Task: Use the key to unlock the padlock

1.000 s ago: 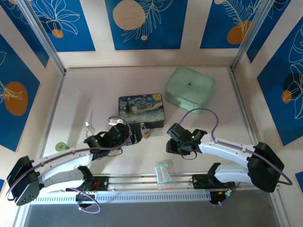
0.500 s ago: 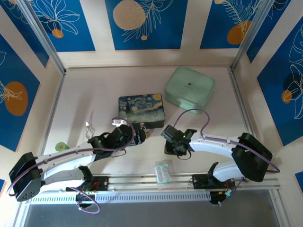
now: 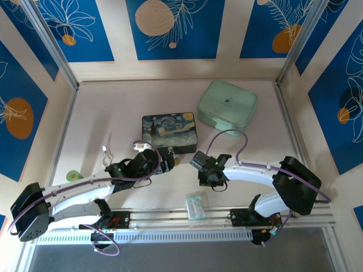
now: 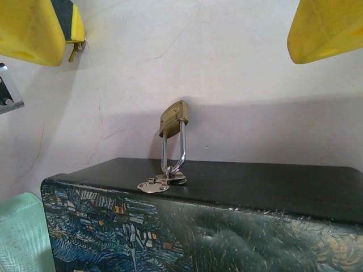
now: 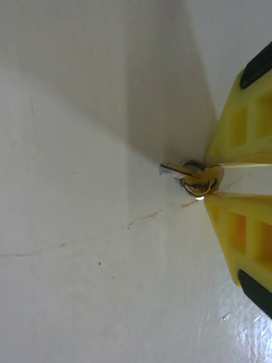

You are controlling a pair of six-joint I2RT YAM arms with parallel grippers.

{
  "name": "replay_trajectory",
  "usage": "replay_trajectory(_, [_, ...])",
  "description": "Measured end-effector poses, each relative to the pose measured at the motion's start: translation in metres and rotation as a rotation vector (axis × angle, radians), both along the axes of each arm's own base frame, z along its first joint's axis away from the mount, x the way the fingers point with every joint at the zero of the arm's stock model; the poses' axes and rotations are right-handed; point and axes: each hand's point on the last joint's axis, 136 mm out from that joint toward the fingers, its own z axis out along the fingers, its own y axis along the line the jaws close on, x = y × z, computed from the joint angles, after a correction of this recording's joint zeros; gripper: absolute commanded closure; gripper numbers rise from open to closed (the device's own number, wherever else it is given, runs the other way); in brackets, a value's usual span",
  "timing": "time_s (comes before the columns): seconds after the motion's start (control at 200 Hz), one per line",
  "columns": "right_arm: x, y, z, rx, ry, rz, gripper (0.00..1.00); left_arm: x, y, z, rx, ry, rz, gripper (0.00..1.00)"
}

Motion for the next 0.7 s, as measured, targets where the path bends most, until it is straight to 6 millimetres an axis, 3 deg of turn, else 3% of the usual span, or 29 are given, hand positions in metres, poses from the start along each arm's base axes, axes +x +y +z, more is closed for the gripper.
replay_trajectory(0.435, [0.006, -0.003, 0.002, 0.097, -0.021, 0.056, 0.97, 0.002, -0.001, -0.005, 0.017, 0.000, 0.007, 0.00])
replay_trajectory(0.7, [0.023, -0.017, 0.029, 0.200, -0.061, 0.007, 0.97, 0.004, -0.003, -0.003, 0.027, -0.024, -0.018, 0.03])
